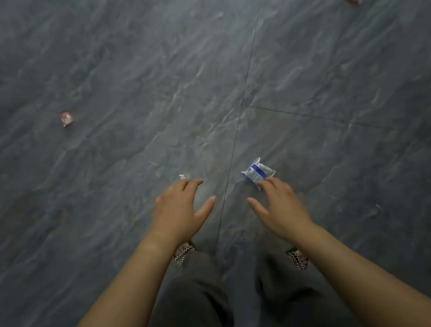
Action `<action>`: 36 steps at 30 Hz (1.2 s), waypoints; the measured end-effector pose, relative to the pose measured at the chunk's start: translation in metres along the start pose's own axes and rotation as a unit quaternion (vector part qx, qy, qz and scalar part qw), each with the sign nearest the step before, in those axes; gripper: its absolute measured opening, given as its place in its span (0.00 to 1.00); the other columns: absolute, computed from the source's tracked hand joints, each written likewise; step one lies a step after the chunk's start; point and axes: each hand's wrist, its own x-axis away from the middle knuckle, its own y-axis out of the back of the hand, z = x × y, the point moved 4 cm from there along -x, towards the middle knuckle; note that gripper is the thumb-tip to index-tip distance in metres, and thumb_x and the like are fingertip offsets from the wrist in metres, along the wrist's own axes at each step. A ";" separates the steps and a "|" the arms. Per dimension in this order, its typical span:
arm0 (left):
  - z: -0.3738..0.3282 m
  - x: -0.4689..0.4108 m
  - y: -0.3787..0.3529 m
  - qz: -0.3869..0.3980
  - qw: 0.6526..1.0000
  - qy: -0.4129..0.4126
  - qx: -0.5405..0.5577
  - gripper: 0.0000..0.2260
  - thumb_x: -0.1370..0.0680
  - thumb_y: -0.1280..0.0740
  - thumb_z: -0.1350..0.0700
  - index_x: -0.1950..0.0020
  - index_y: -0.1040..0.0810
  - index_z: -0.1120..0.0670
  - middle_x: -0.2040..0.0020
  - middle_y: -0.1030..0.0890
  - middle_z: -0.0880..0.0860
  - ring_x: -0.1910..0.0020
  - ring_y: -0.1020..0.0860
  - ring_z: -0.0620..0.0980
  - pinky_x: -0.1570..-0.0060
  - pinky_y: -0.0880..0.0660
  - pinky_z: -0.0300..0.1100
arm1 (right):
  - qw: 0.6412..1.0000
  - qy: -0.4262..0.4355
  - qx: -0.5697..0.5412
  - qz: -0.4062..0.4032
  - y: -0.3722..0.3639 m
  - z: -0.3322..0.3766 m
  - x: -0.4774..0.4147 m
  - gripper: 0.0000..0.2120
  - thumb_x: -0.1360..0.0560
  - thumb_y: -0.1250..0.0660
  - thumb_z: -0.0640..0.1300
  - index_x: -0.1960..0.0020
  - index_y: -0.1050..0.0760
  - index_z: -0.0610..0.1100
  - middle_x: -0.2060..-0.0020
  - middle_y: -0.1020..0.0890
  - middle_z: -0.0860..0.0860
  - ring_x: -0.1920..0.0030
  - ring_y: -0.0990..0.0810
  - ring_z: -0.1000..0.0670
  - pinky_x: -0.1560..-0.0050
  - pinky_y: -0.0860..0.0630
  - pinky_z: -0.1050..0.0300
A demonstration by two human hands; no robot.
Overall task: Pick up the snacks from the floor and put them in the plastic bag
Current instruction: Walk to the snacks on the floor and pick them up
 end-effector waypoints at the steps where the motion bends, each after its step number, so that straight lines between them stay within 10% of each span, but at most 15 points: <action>1: 0.013 -0.023 -0.032 0.001 1.000 -0.002 -0.007 0.29 0.27 0.47 0.34 0.32 0.31 0.49 0.35 0.26 0.50 0.37 0.28 0.52 0.42 0.29 0.50 | 1.000 -0.009 0.004 0.009 -0.031 -0.020 -0.021 0.23 0.25 0.38 0.55 0.36 0.32 0.43 0.36 0.29 0.45 0.37 0.32 0.42 0.38 0.31 0.47; 15: 0.167 -0.256 -0.382 -0.012 0.987 -0.121 -0.102 0.34 0.30 0.52 0.34 0.27 0.39 0.46 0.24 0.40 0.53 0.27 0.41 0.55 0.33 0.37 0.54 | 0.986 -0.038 0.100 -0.130 -0.281 -0.220 -0.257 0.31 0.31 0.31 0.53 0.30 0.37 0.51 0.26 0.47 0.44 0.29 0.46 0.39 0.31 0.46 0.40; 30: 0.195 -0.236 -0.401 -0.061 0.979 -0.162 -0.105 0.27 0.28 0.44 0.40 0.30 0.34 0.45 0.27 0.33 0.54 0.31 0.32 0.55 0.38 0.33 0.58 | 0.991 -0.012 0.036 -0.126 -0.326 -0.162 -0.244 0.32 0.29 0.33 0.55 0.29 0.41 0.55 0.28 0.44 0.44 0.31 0.41 0.40 0.37 0.36 0.42; 36: 0.240 -0.228 -0.357 -0.190 0.982 -0.021 -0.006 0.21 0.28 0.41 0.45 0.38 0.26 0.51 0.35 0.25 0.57 0.40 0.25 0.59 0.46 0.26 0.52 | 0.990 0.069 0.022 -0.125 -0.341 -0.113 -0.263 0.31 0.30 0.31 0.53 0.30 0.37 0.53 0.27 0.42 0.44 0.31 0.39 0.40 0.36 0.36 0.41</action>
